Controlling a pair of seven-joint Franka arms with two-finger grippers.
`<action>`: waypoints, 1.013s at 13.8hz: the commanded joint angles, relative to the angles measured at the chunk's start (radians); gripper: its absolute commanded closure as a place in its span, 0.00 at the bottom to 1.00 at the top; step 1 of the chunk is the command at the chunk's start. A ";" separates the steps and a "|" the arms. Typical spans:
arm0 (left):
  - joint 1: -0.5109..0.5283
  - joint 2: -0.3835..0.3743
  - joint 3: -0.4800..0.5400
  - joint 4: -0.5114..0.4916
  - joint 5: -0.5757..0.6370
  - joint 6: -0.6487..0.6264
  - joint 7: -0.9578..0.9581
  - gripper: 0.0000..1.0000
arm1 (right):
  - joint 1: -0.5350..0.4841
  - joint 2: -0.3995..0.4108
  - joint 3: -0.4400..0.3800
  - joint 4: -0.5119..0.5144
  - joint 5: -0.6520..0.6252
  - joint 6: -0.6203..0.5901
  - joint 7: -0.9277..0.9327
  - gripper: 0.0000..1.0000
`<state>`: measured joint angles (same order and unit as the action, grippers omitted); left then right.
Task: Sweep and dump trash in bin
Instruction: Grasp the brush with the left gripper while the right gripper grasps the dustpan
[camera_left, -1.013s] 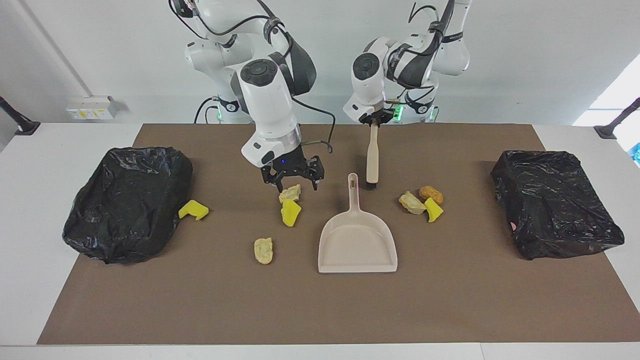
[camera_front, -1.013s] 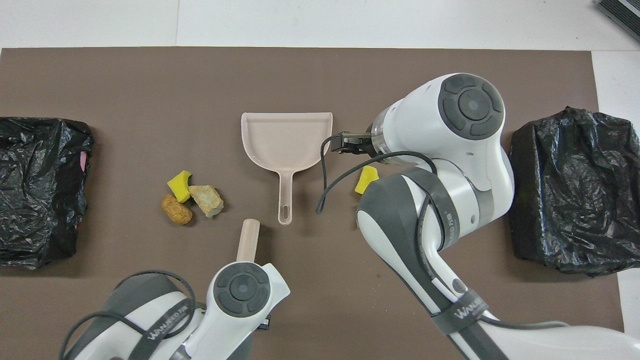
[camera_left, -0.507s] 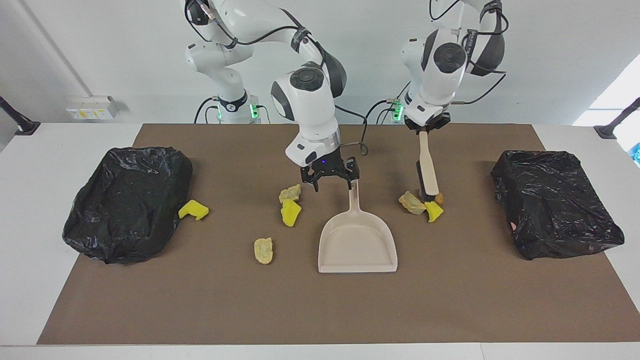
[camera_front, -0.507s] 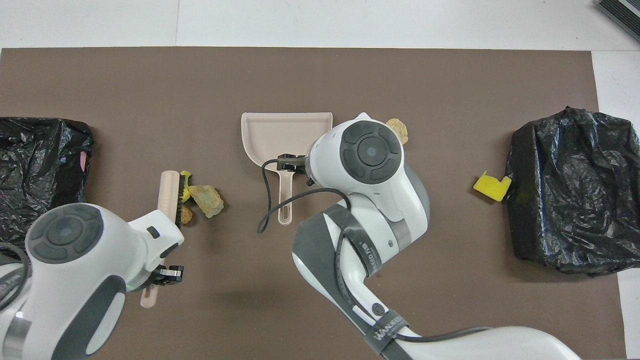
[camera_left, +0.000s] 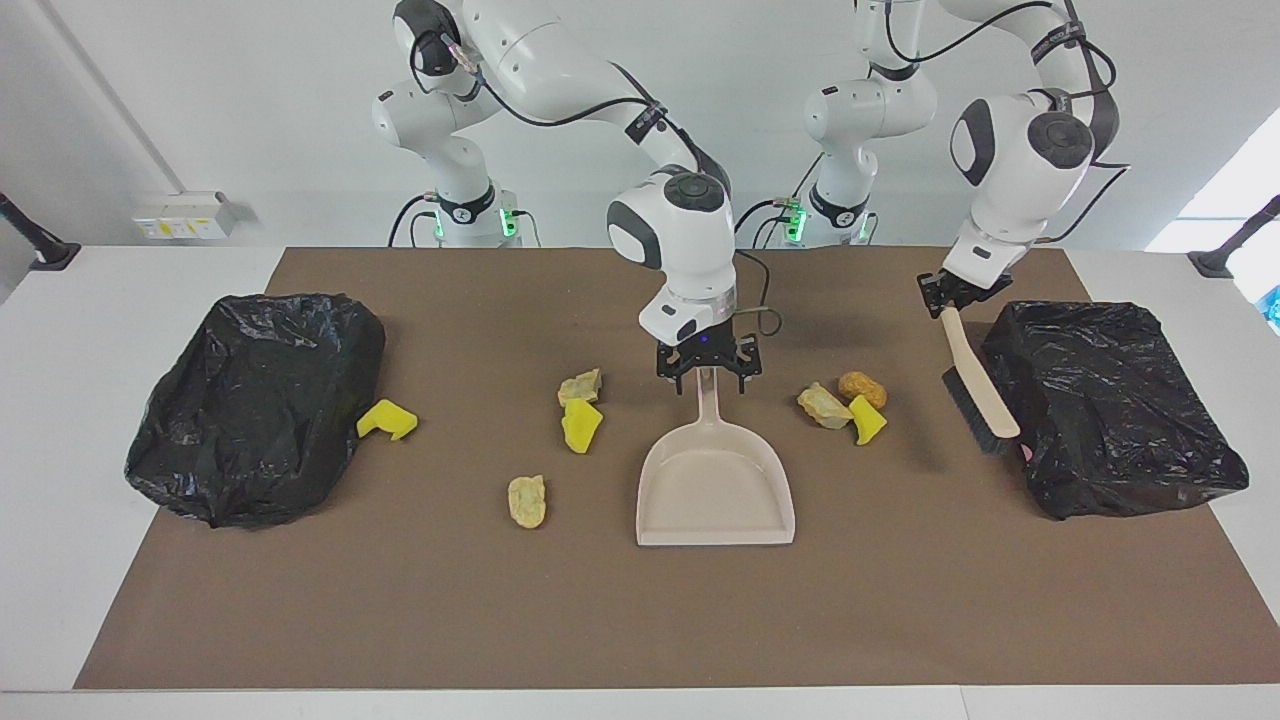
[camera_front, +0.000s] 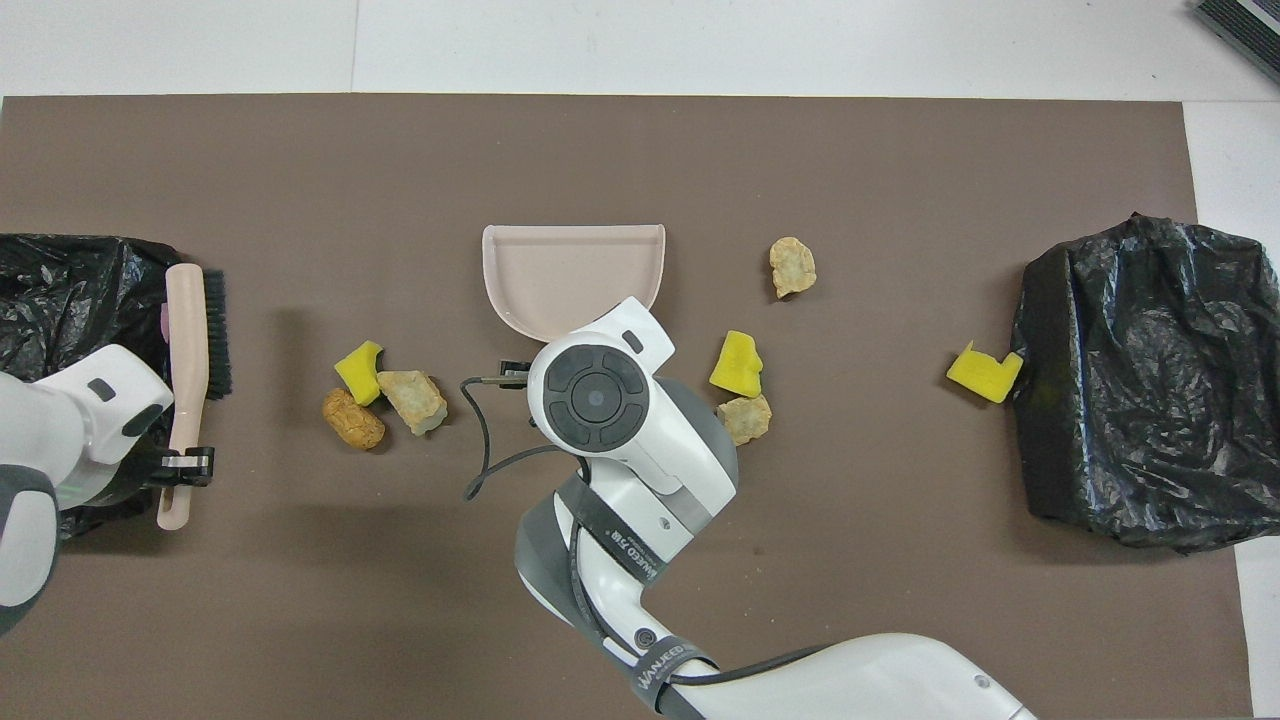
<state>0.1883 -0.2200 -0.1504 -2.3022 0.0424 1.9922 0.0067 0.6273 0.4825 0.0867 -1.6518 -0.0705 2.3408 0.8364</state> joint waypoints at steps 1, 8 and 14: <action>0.023 0.037 -0.015 0.007 0.010 0.031 0.003 1.00 | 0.012 -0.008 -0.001 -0.055 -0.067 0.029 0.021 0.24; -0.121 0.042 -0.020 -0.094 0.008 0.028 -0.171 1.00 | 0.015 -0.015 -0.002 -0.019 -0.104 -0.035 0.019 0.41; -0.253 0.022 -0.023 -0.152 -0.003 0.028 -0.205 1.00 | 0.008 -0.027 0.001 -0.020 -0.098 -0.037 0.000 1.00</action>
<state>-0.0244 -0.1641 -0.1831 -2.4215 0.0417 2.0072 -0.1828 0.6444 0.4761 0.0839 -1.6725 -0.1471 2.3201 0.8364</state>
